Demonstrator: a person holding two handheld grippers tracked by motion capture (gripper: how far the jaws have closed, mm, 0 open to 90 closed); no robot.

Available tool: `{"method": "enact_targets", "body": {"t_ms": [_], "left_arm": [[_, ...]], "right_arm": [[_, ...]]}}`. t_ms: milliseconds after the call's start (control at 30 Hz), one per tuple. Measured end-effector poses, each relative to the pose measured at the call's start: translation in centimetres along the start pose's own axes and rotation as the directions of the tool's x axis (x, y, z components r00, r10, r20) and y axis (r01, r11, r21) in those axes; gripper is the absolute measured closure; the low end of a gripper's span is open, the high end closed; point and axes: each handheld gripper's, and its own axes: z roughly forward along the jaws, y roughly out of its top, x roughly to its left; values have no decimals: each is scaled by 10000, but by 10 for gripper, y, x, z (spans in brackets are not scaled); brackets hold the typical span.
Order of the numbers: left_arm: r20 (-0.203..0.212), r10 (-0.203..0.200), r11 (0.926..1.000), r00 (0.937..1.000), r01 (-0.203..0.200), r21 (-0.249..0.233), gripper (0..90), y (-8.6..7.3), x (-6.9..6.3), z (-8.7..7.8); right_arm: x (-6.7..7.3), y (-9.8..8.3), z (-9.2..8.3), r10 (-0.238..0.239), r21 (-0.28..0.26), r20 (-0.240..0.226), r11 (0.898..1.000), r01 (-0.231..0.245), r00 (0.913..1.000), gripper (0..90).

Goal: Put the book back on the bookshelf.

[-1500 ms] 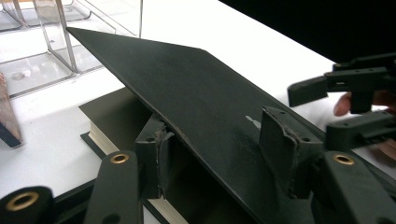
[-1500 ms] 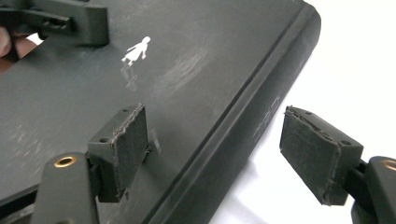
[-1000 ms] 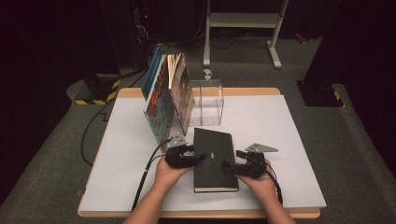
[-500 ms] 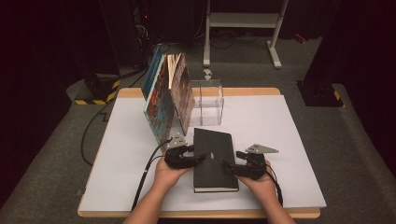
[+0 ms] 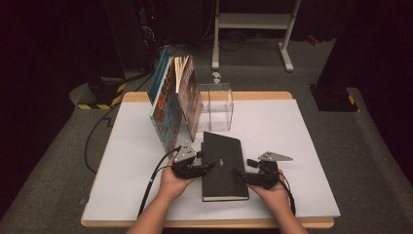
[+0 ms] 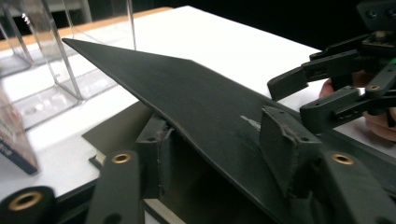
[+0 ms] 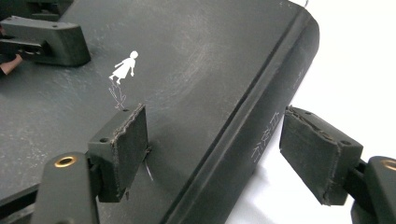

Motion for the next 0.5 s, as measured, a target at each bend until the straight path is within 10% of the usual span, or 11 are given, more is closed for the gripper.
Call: {"method": "enact_targets", "body": {"t_ms": [500], "left_arm": [[52,1080,9936,9941,-1077,-340,500,-1,-9,-5]], "right_arm": [[-2,0,-1,195,-26,-265,9998,-196,9995,216]]}}
